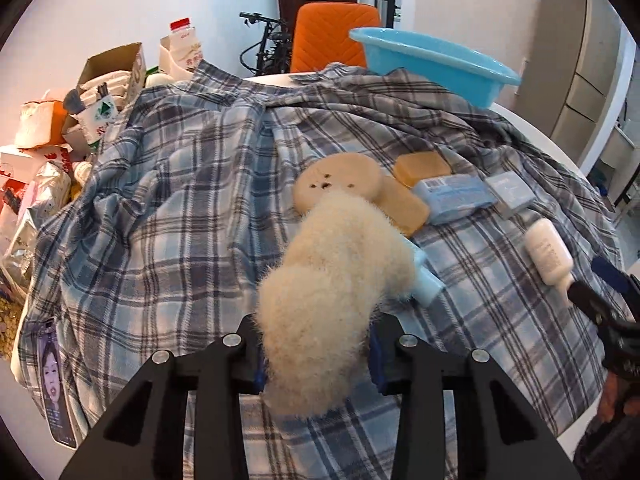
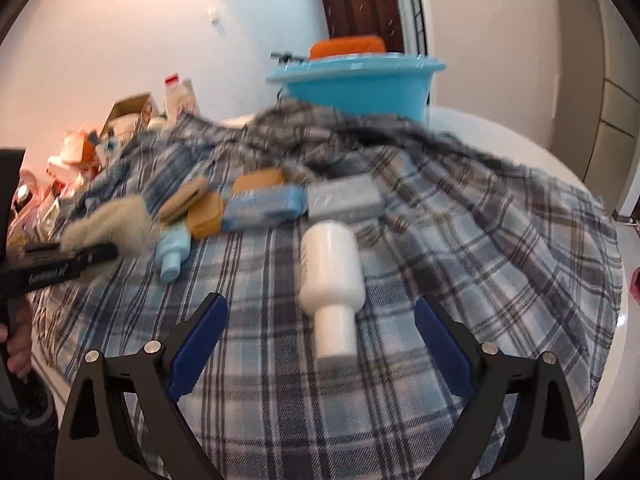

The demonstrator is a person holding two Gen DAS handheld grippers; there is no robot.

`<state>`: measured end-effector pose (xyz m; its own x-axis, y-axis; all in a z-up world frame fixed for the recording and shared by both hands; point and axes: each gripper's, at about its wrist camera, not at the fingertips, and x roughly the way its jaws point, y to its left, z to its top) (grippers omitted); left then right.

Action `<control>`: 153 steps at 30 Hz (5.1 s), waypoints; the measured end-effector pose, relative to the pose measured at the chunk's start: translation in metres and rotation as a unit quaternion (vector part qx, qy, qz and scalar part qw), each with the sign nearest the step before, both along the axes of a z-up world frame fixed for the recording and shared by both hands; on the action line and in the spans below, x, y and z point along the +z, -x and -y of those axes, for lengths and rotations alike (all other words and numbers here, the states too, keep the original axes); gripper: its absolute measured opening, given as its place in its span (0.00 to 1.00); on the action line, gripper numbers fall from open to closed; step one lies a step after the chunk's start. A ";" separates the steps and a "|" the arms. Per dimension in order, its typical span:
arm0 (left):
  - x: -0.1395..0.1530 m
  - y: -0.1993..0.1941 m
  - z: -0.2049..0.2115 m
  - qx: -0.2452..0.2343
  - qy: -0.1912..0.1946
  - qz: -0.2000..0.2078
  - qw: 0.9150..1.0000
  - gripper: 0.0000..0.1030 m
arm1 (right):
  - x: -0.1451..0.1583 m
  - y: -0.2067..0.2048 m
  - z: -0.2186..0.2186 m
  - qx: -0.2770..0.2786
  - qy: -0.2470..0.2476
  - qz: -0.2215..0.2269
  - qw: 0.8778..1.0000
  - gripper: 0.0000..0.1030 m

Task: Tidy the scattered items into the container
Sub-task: 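Grasp the fluffy beige puff with the left tool, then grasp the white lotion bottle with the right tool while the left tool holds the puff, then carry the puff and lotion bottle over the blue basin with both tools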

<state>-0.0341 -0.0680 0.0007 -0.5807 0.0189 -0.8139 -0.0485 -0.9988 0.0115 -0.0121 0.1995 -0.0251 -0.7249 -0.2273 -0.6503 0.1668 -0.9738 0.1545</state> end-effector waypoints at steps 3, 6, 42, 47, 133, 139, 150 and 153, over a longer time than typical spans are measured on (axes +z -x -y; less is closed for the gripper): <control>-0.003 -0.004 -0.004 -0.005 -0.004 0.004 1.000 0.38 | 0.002 0.003 0.002 0.015 -0.005 -0.010 1.000 0.91; -0.007 -0.007 -0.011 -0.012 -0.010 0.008 1.000 0.38 | 0.003 0.005 0.009 0.016 -0.037 -0.027 0.999 0.91; -0.005 -0.010 -0.064 -0.071 -0.027 0.014 0.997 0.39 | 0.004 0.025 0.023 0.023 -0.067 0.028 0.997 0.38; -0.006 -0.008 -0.069 -0.073 -0.027 0.018 0.997 0.39 | 0.002 0.024 0.012 0.009 -0.060 0.034 0.998 0.38; 0.101 0.229 -0.166 -0.133 -0.020 -0.026 0.991 0.39 | 0.137 0.208 -0.038 -0.005 -0.052 -0.041 0.998 0.37; 0.112 0.266 -0.162 -0.114 -0.054 -0.033 0.991 0.39 | 0.135 0.251 -0.045 -0.023 -0.047 -0.021 0.998 0.37; 0.098 0.321 -0.160 -0.086 -0.028 -0.024 0.996 0.39 | 0.145 0.307 -0.052 -0.041 -0.017 -0.023 0.999 0.36; 0.096 0.334 -0.163 -0.084 -0.031 -0.024 0.996 0.39 | 0.144 0.321 -0.052 -0.052 -0.013 -0.023 0.998 0.36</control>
<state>-0.3681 0.0946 0.0966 -0.6029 0.1692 -0.7796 -0.2165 -0.9753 -0.0442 -0.3328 0.2515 0.1186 -0.7726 -0.1319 -0.6210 0.0701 -0.9899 0.1230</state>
